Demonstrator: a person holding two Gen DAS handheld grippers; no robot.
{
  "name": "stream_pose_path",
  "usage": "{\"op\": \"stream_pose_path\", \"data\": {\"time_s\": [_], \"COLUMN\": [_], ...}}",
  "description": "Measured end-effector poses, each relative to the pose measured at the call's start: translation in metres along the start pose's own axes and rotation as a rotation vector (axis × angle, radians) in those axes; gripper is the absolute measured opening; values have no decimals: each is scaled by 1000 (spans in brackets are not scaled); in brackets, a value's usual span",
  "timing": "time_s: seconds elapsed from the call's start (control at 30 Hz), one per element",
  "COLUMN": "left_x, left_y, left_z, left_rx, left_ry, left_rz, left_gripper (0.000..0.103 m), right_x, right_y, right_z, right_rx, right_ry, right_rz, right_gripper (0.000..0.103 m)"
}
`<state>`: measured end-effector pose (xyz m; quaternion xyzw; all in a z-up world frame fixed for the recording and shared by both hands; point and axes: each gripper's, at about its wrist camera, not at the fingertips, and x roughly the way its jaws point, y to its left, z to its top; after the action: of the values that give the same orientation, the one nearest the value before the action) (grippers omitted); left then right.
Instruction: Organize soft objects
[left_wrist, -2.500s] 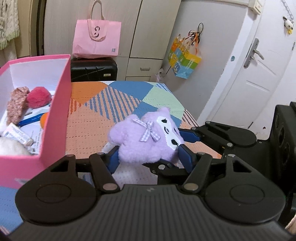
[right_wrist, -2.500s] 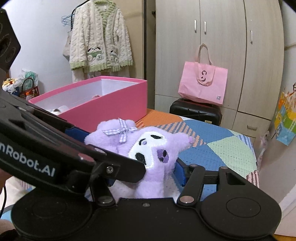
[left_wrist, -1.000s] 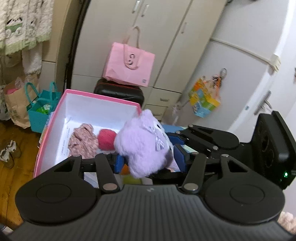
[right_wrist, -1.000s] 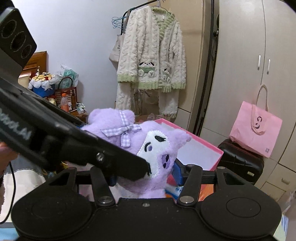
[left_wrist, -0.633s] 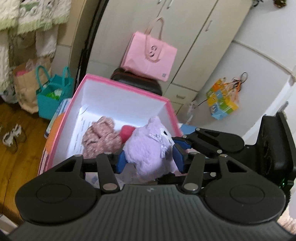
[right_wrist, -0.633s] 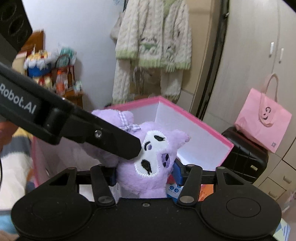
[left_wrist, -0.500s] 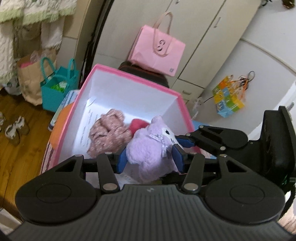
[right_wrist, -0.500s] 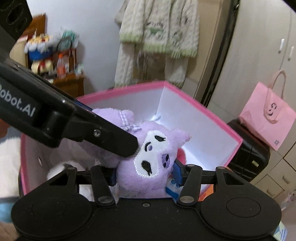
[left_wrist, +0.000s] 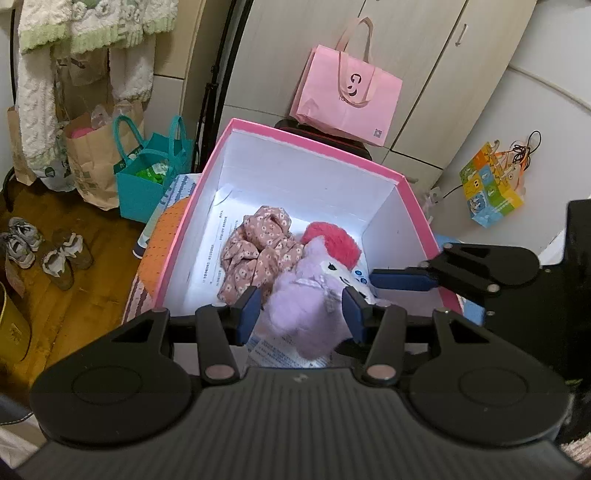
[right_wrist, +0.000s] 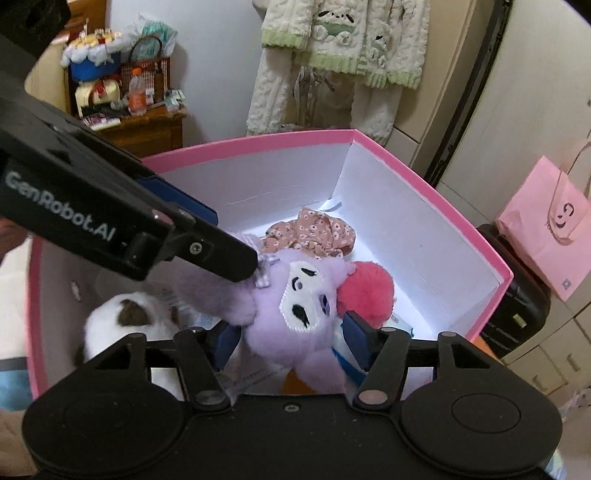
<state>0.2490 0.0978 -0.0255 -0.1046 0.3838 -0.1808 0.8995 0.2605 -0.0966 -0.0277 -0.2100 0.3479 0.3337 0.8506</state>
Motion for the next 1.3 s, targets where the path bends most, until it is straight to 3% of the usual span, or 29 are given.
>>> {"op": "stream_pose_path", "data": {"time_s": [0.17,0.33,0.87,1.1,1.3], "left_x": [-19,-46,-118,-144,-160], "left_y": [-10,-25,-82,-104,-119], "left_z": [-8,-13,-48,-67,-79], "left_rx": [47,98,215,266,309], "left_ry": [-43,-89,-187,-210,-229], "left_rz": [35,62,32,16,1], "left_gripper": [49,53,59,66,79], "right_x": [-34,-68,-159,-196,-213], "right_y": [-4,-2,27,41,49], "right_z": [-17,-32,-73,-93,-106], "right_rx": [75,115,183,203,250], "right_ry": [-97,-174,-275,-324,-341], "right_rz": [67,58,-88,-159,-227], "right_gripper": [67,67,67,78,88]}}
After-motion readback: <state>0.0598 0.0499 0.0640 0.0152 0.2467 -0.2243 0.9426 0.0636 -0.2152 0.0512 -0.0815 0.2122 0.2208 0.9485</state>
